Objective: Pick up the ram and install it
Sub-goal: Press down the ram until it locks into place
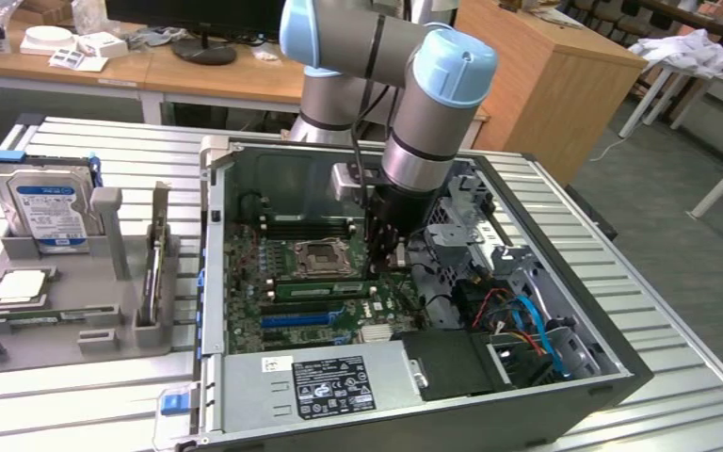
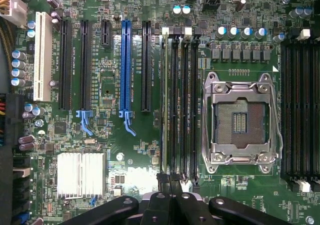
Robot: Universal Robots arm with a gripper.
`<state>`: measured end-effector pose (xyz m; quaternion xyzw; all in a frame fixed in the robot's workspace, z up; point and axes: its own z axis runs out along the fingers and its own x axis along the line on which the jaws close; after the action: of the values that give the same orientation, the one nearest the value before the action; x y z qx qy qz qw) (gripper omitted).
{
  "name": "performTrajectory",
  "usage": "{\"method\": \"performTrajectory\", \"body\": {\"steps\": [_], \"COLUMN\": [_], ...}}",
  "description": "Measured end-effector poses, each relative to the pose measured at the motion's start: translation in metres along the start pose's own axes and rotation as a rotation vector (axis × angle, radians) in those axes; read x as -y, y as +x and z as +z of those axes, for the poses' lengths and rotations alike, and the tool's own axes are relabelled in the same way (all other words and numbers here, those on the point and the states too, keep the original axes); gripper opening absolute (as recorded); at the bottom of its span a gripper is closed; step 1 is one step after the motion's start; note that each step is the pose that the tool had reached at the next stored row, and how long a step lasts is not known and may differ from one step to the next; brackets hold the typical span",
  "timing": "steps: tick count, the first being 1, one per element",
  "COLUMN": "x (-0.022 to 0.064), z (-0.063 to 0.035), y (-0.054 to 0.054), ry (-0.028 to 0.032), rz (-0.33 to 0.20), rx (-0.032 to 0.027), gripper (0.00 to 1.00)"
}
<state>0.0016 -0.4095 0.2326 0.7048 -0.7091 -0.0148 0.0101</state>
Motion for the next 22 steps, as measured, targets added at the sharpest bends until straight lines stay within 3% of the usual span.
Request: {"method": "performTrajectory", "body": {"steps": [22], "x": [0.0001], "z": [0.0033], "y": [0.0011], "ry": [0.0001], "rz": [0.000], "rx": [0.0000], "gripper": [0.11]}}
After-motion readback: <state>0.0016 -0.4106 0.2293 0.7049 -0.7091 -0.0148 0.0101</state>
